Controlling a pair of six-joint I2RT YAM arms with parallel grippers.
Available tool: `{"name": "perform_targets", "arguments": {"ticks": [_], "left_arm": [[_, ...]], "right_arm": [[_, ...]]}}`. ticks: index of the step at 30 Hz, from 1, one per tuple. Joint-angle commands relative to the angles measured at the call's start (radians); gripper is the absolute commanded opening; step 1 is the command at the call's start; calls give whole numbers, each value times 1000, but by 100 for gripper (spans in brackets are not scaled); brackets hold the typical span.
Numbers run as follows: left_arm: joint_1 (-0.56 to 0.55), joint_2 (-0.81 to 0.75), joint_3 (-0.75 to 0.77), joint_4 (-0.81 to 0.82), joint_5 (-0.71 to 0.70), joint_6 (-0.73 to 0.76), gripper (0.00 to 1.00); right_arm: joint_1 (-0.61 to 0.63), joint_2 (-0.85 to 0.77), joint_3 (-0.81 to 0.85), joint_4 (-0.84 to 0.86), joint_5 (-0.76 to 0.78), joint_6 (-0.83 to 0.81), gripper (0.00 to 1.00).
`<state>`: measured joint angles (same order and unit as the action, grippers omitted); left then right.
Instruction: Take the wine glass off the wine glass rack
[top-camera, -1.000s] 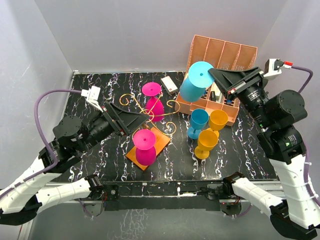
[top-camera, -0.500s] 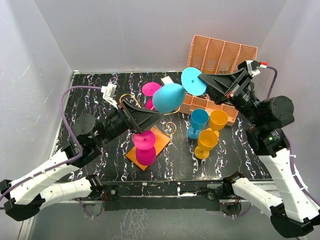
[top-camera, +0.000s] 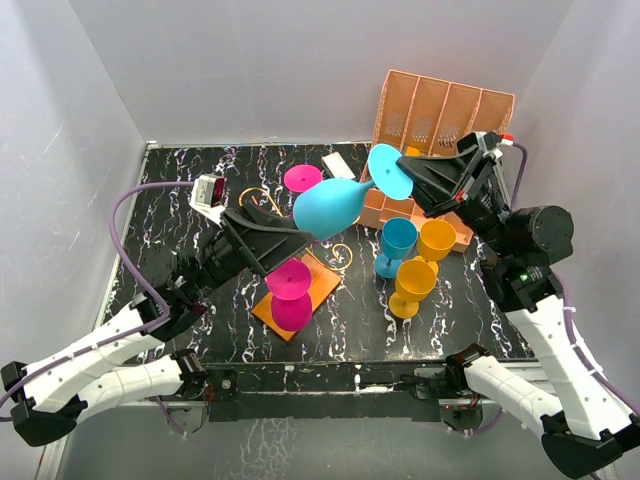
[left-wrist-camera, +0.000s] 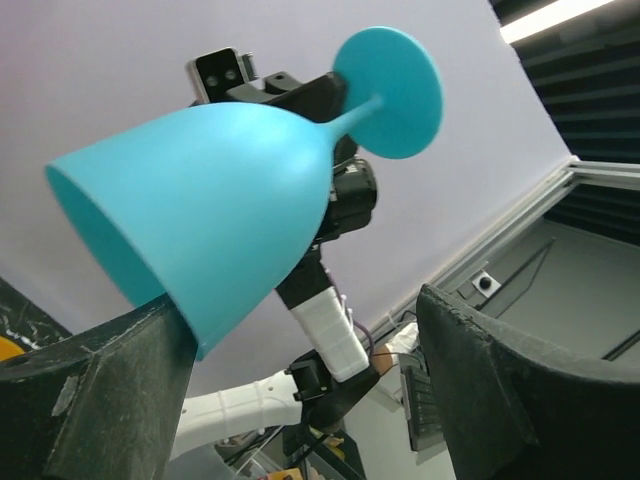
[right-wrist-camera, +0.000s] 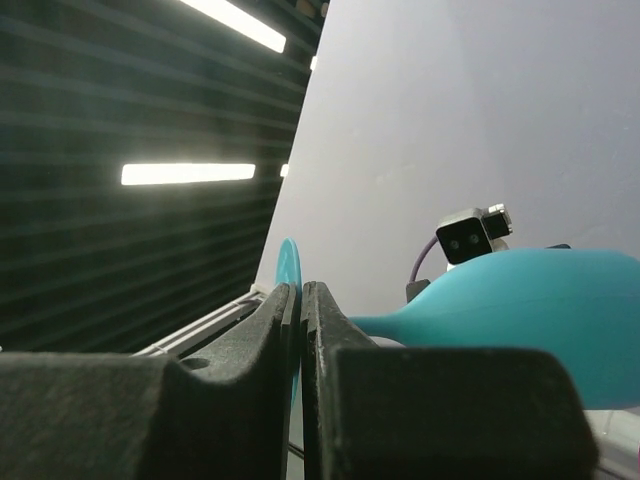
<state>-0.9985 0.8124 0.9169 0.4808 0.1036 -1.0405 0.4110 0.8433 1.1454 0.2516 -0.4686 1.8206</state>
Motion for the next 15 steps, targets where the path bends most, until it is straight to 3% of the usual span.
{"name": "perform_targets", "arguments": {"ticks": [1, 15], "left_arm": [[-1, -16, -19, 176, 74, -30, 80], [0, 102, -48, 516, 214, -88, 56]], "right_arm": [[-2, -19, -55, 185, 6, 108, 8], [-1, -51, -273, 366, 82, 226, 8]]}}
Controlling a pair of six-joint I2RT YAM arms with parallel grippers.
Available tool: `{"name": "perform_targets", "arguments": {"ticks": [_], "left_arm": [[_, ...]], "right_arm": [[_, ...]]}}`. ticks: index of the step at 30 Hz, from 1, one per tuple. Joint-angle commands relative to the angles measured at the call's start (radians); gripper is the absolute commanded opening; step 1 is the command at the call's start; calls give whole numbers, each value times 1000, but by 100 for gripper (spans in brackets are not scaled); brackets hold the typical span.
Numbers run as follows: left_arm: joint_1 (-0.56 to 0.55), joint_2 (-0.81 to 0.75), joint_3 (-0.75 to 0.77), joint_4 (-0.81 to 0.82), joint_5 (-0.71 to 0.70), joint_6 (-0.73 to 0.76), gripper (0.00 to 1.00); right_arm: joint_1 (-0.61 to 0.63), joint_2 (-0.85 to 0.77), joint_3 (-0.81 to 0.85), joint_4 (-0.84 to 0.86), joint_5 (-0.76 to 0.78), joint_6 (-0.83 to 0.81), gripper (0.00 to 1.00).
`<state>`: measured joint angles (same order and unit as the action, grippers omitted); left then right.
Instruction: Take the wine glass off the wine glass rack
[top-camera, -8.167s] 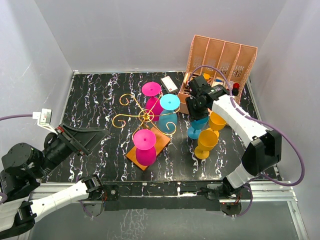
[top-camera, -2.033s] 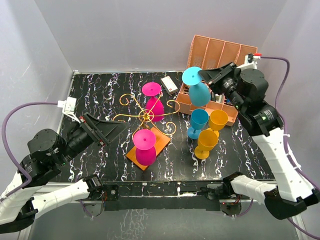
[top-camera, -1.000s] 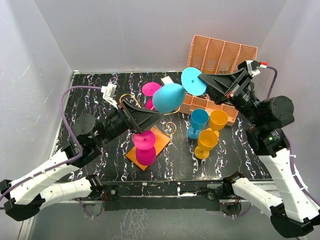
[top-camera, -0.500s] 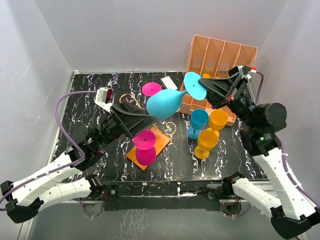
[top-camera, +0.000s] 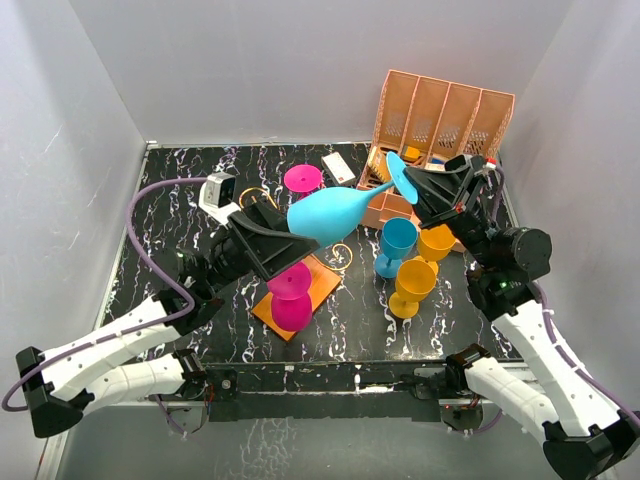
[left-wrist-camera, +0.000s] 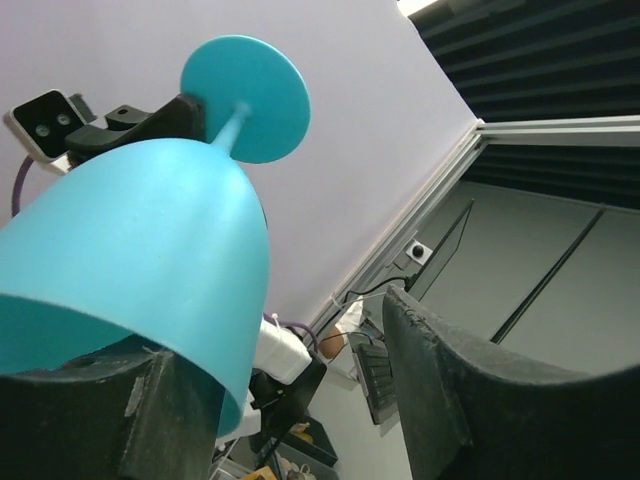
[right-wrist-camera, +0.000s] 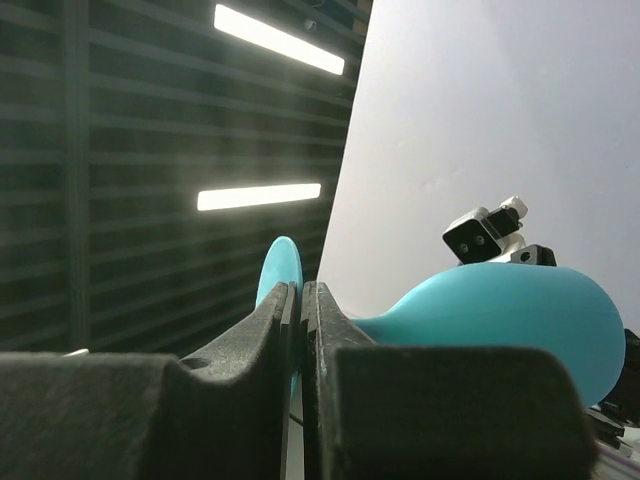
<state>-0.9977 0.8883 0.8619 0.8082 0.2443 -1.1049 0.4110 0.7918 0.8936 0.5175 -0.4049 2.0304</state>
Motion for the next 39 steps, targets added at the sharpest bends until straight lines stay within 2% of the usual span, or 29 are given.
{"name": "perform_targets", "arguments": {"ticks": [1, 6, 11, 12, 14, 17, 19, 25, 27, 32, 39], "left_arm": [[-1, 37, 6, 208, 78, -29, 53], [-2, 51, 12, 214, 78, -31, 34], [-2, 35, 31, 127, 57, 0, 13], [-1, 28, 33, 108, 49, 6, 9], [-1, 18, 42, 54, 29, 25, 1], [-2, 3, 54, -23, -5, 49, 0], [-1, -4, 64, -50, -16, 59, 0], [-1, -15, 122, -182, 3, 90, 0], [-1, -41, 133, -242, -9, 108, 0], [-2, -122, 151, -394, -55, 162, 0], [-1, -107, 346, -763, -166, 329, 0]], "right_arm": [[-1, 3, -28, 113, 21, 18, 8], [-2, 3, -64, 143, 27, 27, 8], [-1, -5, -78, 142, 38, 7, 8], [-3, -7, -74, 138, 38, -11, 9], [-1, -14, -63, 112, 36, -66, 21], [-1, -39, -12, -57, 37, -211, 50], [-2, -63, 25, -198, 63, -333, 64], [-1, -146, 129, -588, 296, -689, 85], [-2, -181, 146, -684, 397, -823, 86], [-1, -267, 156, -880, 633, -1030, 86], [0, -356, 174, -1054, 760, -1180, 86]]}}
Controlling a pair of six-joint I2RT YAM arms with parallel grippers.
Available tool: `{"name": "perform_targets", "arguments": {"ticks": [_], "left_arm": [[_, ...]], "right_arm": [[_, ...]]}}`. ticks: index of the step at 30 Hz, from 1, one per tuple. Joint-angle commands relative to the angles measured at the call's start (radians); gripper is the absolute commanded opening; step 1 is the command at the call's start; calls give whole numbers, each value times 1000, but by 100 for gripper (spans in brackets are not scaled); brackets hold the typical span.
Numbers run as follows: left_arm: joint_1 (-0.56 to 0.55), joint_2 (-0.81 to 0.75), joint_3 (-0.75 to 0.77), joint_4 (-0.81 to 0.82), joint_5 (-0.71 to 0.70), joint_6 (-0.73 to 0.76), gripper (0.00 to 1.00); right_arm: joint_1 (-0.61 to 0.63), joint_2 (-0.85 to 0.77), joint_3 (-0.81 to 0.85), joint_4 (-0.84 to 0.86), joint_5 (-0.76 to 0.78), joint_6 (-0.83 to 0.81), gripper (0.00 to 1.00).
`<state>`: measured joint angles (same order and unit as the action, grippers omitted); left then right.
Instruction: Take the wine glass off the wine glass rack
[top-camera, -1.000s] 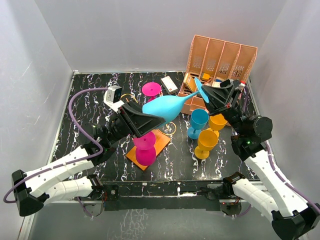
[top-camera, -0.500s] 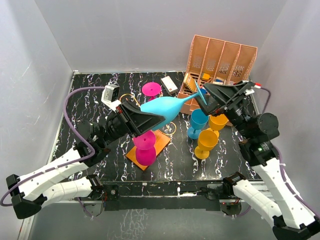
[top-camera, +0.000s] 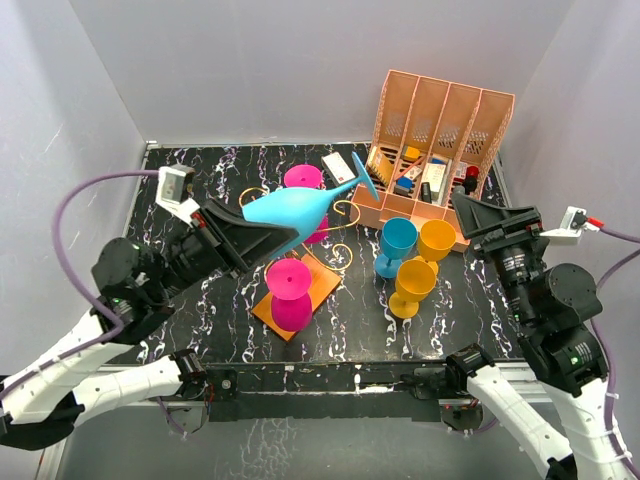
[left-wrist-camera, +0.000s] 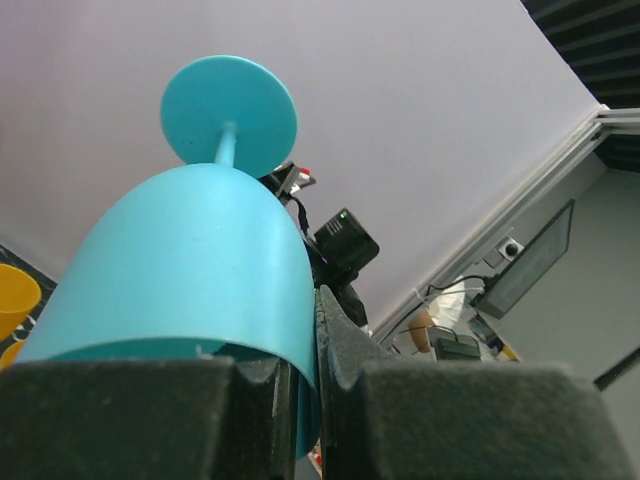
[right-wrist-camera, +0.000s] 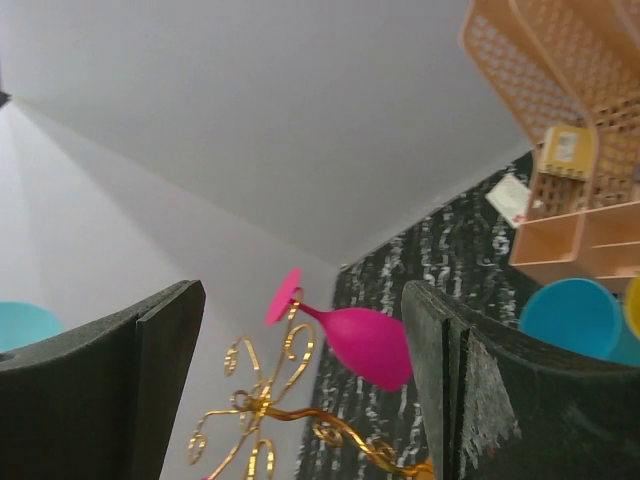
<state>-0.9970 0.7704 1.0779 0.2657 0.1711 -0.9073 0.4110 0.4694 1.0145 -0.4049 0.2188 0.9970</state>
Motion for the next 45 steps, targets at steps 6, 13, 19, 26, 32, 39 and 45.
{"name": "perform_targets", "arguments": {"ticks": [6, 13, 19, 26, 32, 39, 45], "left_arm": [[-2, 118, 324, -529, -261, 297, 0], [-3, 365, 645, -810, -517, 497, 0], [-1, 477, 759, -839, -767, 644, 0], [21, 553, 763, -754, -931, 815, 0], [286, 626, 766, -814, -745, 738, 0], [625, 721, 780, -952, -508, 599, 0], [863, 698, 612, -1072, -357, 485, 0]], "right_arm": [[0, -58, 101, -223, 187, -185, 85], [0, -84, 102, -249, 187, -179, 84], [1, -74, 110, -278, 189, -177, 83], [1, -69, 145, -296, 190, -176, 83], [1, -67, 154, -311, 189, -173, 82], [0, -62, 175, -336, 189, -164, 82], [3, -77, 166, -349, 204, -167, 82]]}}
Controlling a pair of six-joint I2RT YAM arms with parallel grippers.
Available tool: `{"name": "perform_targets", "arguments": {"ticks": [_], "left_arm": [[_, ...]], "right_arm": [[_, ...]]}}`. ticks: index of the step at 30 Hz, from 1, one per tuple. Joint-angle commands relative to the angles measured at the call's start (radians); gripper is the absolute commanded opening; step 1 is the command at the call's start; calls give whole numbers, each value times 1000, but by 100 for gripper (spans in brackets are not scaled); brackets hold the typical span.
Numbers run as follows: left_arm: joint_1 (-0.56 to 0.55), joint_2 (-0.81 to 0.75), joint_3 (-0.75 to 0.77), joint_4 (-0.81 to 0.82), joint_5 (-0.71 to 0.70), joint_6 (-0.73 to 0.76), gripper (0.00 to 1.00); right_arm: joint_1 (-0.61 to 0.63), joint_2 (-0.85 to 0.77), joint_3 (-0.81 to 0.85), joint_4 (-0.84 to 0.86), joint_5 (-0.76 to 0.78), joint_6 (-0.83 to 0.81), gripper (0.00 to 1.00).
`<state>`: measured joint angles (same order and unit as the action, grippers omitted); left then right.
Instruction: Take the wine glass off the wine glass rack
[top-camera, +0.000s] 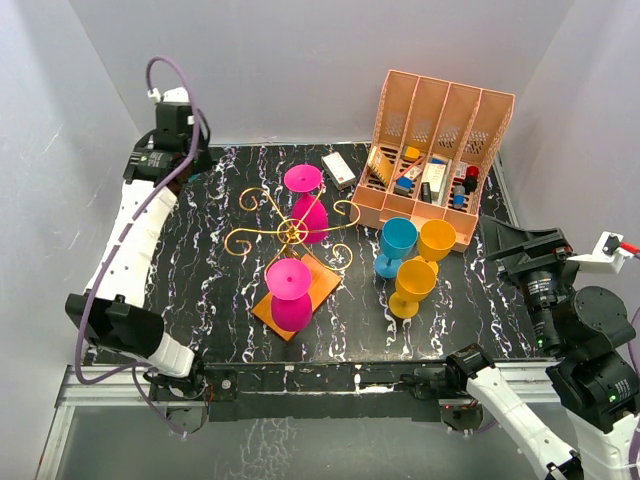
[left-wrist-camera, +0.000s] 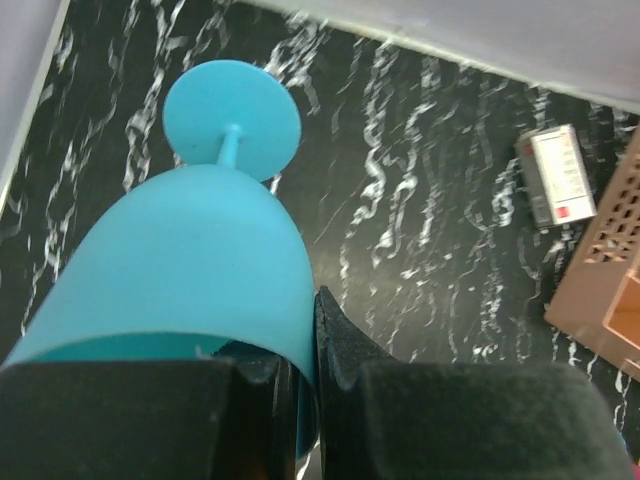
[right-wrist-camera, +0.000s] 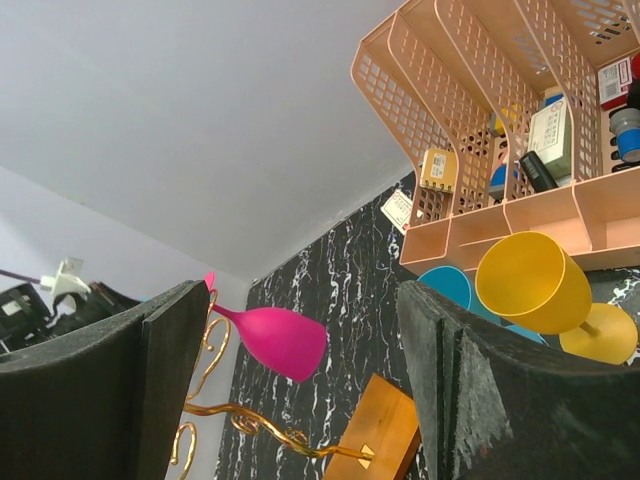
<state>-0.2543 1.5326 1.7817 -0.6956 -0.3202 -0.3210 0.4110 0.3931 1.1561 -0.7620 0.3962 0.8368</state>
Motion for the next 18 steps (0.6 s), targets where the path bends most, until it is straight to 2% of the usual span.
{"name": "perform_targets", "arguments": {"ticks": [1, 5, 10, 13, 18], "left_arm": [[161, -77, -136, -123, 157, -119, 0], [264, -127, -282, -152, 250, -158, 0], [288, -159, -360, -206, 250, -190, 0], [295, -185, -400, -199, 252, -151, 0], [316, -136, -414, -230, 291, -85, 0]], "right_arm": [[3, -3, 22, 8, 27, -5, 82], [7, 12, 15, 9, 19, -7, 82], [8, 28, -8, 31, -12, -12, 82], [9, 25, -34, 41, -32, 0, 82], [10, 13, -64, 41, -42, 1, 82]]}}
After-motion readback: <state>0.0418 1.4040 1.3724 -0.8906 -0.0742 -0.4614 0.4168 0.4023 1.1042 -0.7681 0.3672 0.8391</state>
